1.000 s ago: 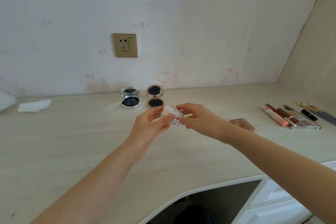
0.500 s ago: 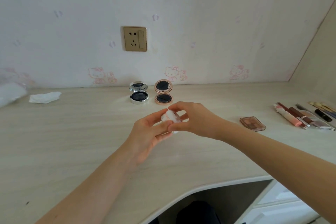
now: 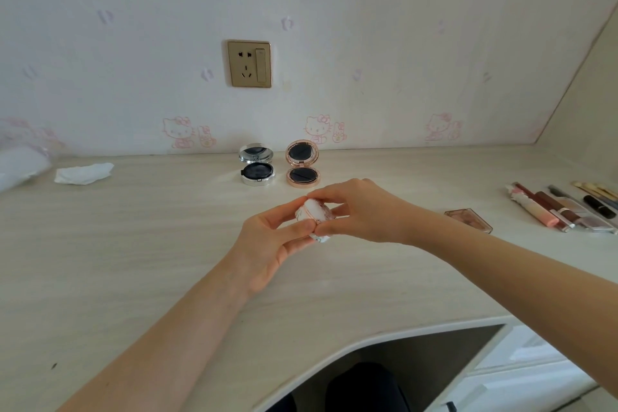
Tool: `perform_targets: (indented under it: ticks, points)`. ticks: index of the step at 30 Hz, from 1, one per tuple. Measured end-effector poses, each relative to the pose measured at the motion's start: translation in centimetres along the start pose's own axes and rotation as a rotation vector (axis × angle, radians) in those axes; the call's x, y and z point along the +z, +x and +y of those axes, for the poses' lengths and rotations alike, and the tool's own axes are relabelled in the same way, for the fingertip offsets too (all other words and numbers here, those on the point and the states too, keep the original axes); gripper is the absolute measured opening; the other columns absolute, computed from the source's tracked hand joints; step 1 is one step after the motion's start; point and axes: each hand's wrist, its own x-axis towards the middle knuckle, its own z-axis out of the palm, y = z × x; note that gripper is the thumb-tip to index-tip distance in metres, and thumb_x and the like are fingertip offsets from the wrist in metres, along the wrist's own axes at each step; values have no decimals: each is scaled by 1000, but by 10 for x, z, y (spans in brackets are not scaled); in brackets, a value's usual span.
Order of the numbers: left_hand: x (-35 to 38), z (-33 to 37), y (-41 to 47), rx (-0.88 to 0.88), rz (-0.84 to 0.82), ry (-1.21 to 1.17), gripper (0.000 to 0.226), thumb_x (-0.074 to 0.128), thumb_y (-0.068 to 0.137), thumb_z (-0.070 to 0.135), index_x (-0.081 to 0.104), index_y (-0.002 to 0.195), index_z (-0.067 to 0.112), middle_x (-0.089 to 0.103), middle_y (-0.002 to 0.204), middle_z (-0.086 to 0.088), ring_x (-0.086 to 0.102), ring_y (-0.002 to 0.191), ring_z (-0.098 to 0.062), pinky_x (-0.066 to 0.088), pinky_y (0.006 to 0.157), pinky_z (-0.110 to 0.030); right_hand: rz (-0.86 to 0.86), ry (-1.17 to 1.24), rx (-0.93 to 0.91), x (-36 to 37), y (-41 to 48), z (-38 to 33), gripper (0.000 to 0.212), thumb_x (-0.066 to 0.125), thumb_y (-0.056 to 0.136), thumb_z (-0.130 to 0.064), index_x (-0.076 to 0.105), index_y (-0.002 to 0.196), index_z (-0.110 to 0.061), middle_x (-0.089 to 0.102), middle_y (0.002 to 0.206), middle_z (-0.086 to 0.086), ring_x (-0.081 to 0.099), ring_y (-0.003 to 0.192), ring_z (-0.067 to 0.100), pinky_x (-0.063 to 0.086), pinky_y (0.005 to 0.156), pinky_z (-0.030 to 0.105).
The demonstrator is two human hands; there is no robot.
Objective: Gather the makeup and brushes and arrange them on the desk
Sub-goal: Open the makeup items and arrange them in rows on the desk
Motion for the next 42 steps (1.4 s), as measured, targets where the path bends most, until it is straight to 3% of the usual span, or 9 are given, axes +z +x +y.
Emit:
perform_targets:
  ticks: [10,15,19,23,26,29,34,39,42]
  points:
    - [0,-2,2,20,43,7,60,73,64,-3,60,122,0,64,122,-19,66,106,-34,54,90,-40,-60,18,-4,-7,1,1,37,67,85,-21,60,121,-18,67,116,-4,64,106,14,48,98,38]
    - [-3,-2,3,24,60,52,56,73,66,-5,62,120,3,65,121,-14,67,104,-31,54,91,-40,-69,34,-4,-9,4,5,40,66,85,-21,59,125,-22,65,118,-9,62,109,10,47,100,31]
    - [-7,-1,4,103,94,440,61,84,67,4,62,123,14,69,115,-3,67,105,-13,51,95,-32,-118,-61,-9,-8,4,7,35,63,86,-20,60,121,-20,67,113,-6,61,108,13,45,92,18]
    - [-9,-3,2,161,108,805,78,89,61,22,54,131,21,69,109,11,59,105,9,43,97,-16,-146,-159,4,-1,4,12,41,63,87,-22,58,127,-19,64,118,0,57,110,18,45,95,37]
    - [-13,-11,1,168,119,965,92,89,55,43,50,136,26,66,116,14,55,113,8,38,101,-20,-181,-226,-14,5,5,15,42,61,89,-25,54,131,-21,63,116,-2,53,98,14,43,85,28]
    - [-14,-16,0,189,121,1066,92,88,58,45,47,138,25,64,123,11,53,116,7,37,99,-15,-190,-245,-56,9,5,18,33,58,92,-25,57,125,-22,65,106,-1,51,84,11,38,72,24]
    - [-14,-21,-3,234,160,1120,91,85,65,41,42,142,23,61,128,11,50,123,0,30,96,-12,-186,-243,-81,11,7,20,28,53,95,-25,59,121,-21,65,96,-4,49,73,6,35,66,18]
    - [-16,-25,-3,252,181,1151,91,84,67,37,37,143,23,61,128,13,47,128,-6,30,97,-15,-169,-249,-62,14,8,22,37,53,95,-31,54,132,-22,62,124,-4,54,109,15,42,92,29]
    - [-17,-27,-1,233,189,1138,91,85,67,36,35,143,24,60,130,12,44,131,-7,29,98,-16,-129,-242,-55,15,10,25,41,54,95,-34,52,135,-24,56,132,-8,50,117,7,38,92,21]
